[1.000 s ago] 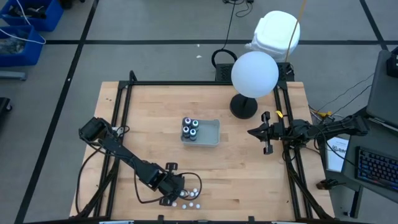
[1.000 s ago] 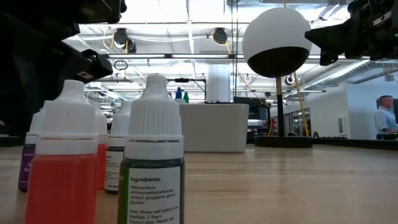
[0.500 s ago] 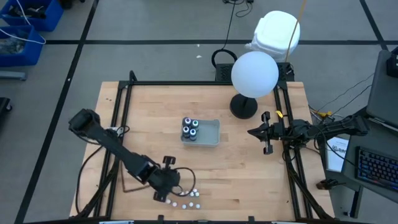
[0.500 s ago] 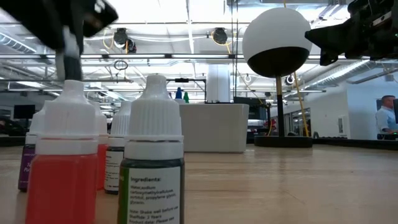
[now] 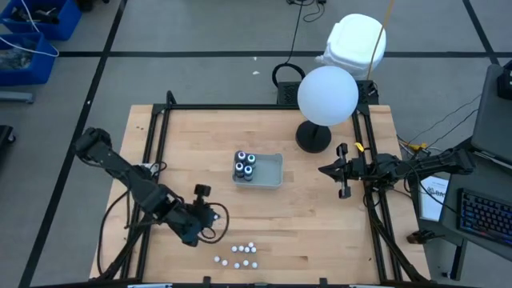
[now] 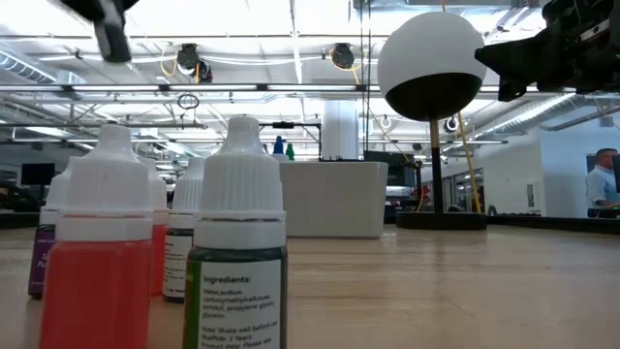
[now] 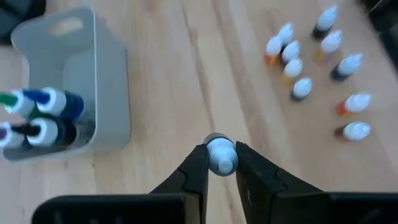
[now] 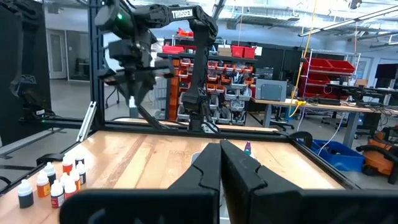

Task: Pick & Place food coloring
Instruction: Put the small blue food coloring bottle into the gray bin

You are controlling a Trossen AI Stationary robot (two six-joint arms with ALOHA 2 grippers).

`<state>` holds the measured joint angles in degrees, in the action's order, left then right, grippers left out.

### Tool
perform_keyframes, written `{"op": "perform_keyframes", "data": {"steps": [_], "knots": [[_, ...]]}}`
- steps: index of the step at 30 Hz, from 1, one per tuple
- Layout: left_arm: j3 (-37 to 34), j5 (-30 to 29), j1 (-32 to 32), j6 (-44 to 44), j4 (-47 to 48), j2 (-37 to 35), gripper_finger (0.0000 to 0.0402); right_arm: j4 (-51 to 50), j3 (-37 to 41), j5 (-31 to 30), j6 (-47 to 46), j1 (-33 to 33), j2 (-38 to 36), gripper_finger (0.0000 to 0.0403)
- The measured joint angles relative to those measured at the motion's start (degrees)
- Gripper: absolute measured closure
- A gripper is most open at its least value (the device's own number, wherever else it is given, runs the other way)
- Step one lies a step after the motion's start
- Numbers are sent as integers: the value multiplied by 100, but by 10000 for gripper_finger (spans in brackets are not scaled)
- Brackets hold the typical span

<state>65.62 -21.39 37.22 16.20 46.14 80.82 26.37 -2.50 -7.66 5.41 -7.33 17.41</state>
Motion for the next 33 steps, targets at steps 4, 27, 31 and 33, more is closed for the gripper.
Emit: {"op": "perform_keyframes", "data": {"steps": [4, 27, 31, 33], "knots": [[-325, 34, -53, 129, -149, 0, 334, 2, 0, 0, 0, 0, 0, 403], [990, 354, -1737, -1004, -1134, 1455, 338, 124, 0, -2, -12, 0, 3, 403], [2280, 314, -1983, -1543, -371, 2275, 338, 122, 0, -2, -11, 2, 2, 403], [2868, 286, -2106, -1778, -78, 2586, 332, 118, 0, 2, -11, 0, 4, 403]]}}
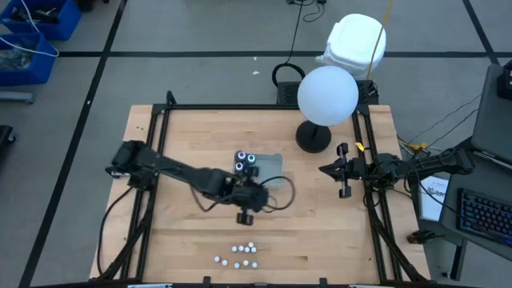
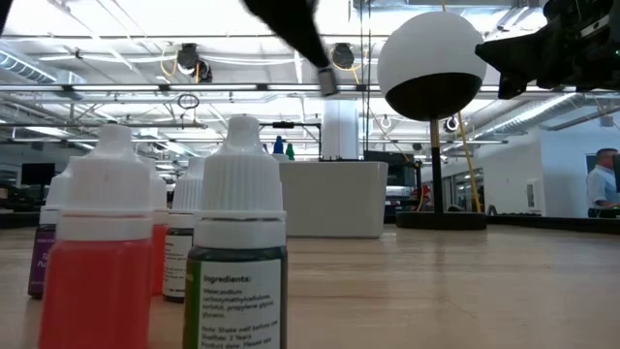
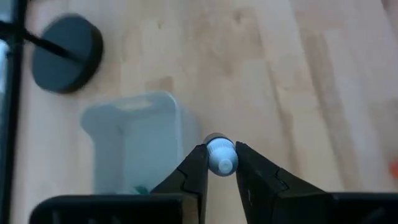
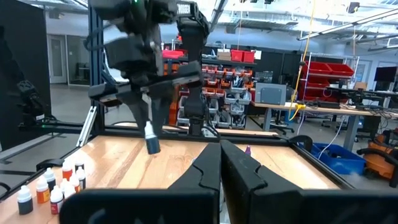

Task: Pick & Place food coloring
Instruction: Put the small blue food coloring bottle into the gray bin

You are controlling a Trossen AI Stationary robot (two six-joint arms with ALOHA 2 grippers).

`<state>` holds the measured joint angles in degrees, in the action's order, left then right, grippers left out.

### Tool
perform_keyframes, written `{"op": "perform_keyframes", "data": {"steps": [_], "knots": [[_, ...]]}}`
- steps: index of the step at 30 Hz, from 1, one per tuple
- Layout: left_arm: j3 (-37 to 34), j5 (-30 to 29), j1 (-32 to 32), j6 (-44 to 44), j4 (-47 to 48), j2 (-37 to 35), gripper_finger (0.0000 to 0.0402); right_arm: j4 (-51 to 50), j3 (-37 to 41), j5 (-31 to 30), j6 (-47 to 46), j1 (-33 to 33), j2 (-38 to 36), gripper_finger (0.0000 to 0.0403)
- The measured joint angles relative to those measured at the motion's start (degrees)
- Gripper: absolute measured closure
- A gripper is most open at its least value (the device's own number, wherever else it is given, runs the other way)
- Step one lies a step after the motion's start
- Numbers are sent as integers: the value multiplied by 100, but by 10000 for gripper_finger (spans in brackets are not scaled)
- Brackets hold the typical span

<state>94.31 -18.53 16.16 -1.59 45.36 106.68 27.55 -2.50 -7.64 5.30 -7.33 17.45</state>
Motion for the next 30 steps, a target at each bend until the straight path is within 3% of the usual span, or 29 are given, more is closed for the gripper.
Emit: {"op": "perform_keyframes", "data": {"steps": [4, 8, 19, 24, 30], "knots": [[755, 0, -282, -516, 388, 393, 324, -6, 0, -2, 4, 2, -1, 403], [1064, 52, -678, -888, 448, 550, 329, -6, 0, 5, 21, 0, 0, 403], [726, 1011, -1891, -725, 32, 622, 329, 22, 0, 7, 190, 0, -2, 403], [701, 1409, -2044, -796, -251, 967, 329, 66, 0, 4, 208, 2, 1, 403], [701, 1416, -2032, -896, -179, 1354, 329, 92, 0, 2, 249, 1, 36, 403]]}}
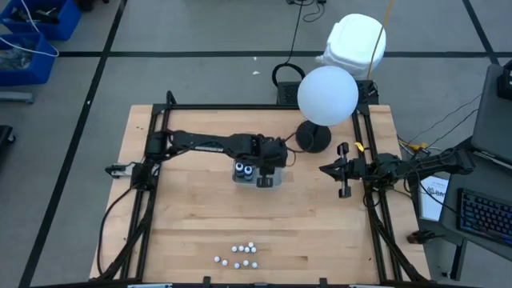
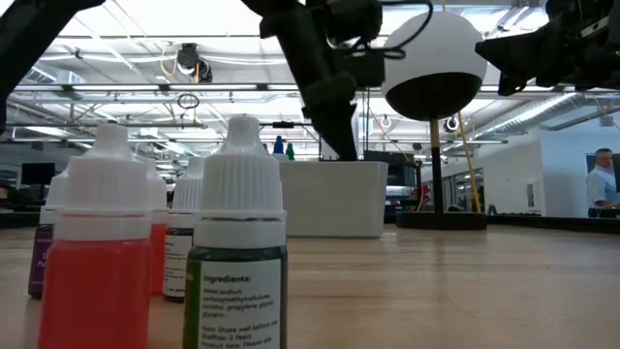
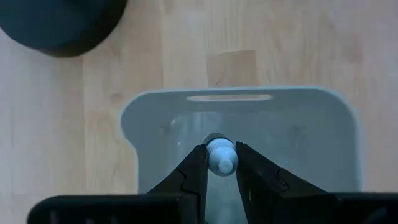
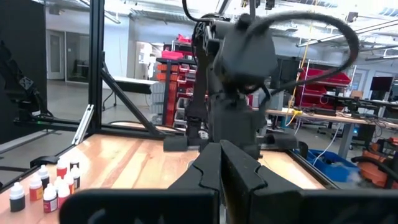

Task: Pick & Place food coloring
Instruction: Put the small blue food coloring bottle into the gray bin

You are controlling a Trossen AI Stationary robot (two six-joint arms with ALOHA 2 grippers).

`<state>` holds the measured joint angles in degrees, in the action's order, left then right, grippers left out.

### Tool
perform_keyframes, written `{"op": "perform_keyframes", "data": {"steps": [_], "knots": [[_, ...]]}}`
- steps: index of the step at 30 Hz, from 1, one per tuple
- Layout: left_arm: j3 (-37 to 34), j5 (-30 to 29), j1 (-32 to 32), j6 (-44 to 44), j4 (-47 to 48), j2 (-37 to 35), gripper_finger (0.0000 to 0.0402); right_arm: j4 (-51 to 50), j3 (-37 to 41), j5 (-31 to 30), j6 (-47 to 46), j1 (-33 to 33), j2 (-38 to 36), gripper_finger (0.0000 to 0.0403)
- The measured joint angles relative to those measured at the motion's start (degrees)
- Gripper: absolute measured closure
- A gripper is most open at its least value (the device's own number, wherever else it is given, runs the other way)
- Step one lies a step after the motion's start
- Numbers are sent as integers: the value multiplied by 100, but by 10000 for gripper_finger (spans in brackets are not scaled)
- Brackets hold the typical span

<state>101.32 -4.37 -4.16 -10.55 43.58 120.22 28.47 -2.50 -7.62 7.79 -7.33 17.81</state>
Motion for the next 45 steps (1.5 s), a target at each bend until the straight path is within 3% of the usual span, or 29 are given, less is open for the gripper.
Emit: {"op": "perform_keyframes", "data": {"steps": [15, 39, 45], "knots": [[2, -78, -188, 72, -324, 626, 329, 13, 0, -4, 44, 0, 1, 403], [12, 7, -232, 352, -663, 796, 329, 4, 0, -5, 64, 5, 4, 403], [9, 7, -229, 378, -658, 798, 298, 2, 0, -4, 64, 12, 6, 403]]}}
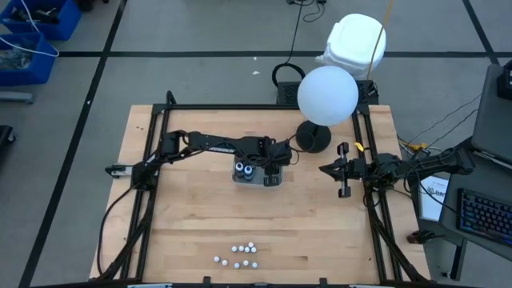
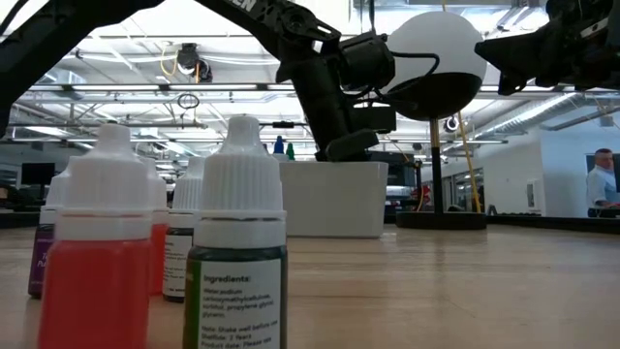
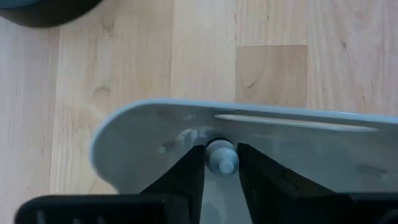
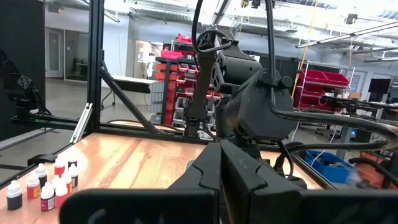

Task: Pick & Place food coloring
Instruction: Put the small blue food coloring bottle into the gray bin, then put the small purple food coloring bottle into the gray bin

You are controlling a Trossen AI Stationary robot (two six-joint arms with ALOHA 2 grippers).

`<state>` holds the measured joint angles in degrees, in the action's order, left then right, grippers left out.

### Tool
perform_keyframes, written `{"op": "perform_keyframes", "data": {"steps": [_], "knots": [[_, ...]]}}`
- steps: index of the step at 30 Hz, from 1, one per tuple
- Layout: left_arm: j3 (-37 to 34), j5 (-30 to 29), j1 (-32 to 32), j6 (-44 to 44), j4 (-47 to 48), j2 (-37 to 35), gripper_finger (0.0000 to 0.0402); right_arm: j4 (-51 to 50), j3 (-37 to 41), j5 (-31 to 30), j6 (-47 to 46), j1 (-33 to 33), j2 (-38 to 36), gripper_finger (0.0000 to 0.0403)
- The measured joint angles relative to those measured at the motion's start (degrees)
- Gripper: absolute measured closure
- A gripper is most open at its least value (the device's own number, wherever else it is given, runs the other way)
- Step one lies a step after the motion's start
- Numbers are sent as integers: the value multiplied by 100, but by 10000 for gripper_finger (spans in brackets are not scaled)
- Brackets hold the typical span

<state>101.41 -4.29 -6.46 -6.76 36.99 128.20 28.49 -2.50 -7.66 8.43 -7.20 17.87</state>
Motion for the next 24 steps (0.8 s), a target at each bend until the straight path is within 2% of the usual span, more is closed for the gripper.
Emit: {"op": "perform_keyframes", "data": {"steps": [8, 13, 19, 24], "knots": [[12, -80, 62, -61, 184, -174, 209, 0, 0, 0, 0, 0, 0, 403], [272, -172, 165, -105, 589, -623, 167, -2, 0, 4, 0, 0, 0, 403], [408, -230, 397, 30, 1640, -1650, 144, -2, 0, 14, -14, 0, 5, 403], [413, -253, 680, 595, 2653, -2676, 149, -2, 0, 15, -16, 0, 7, 403]]}}
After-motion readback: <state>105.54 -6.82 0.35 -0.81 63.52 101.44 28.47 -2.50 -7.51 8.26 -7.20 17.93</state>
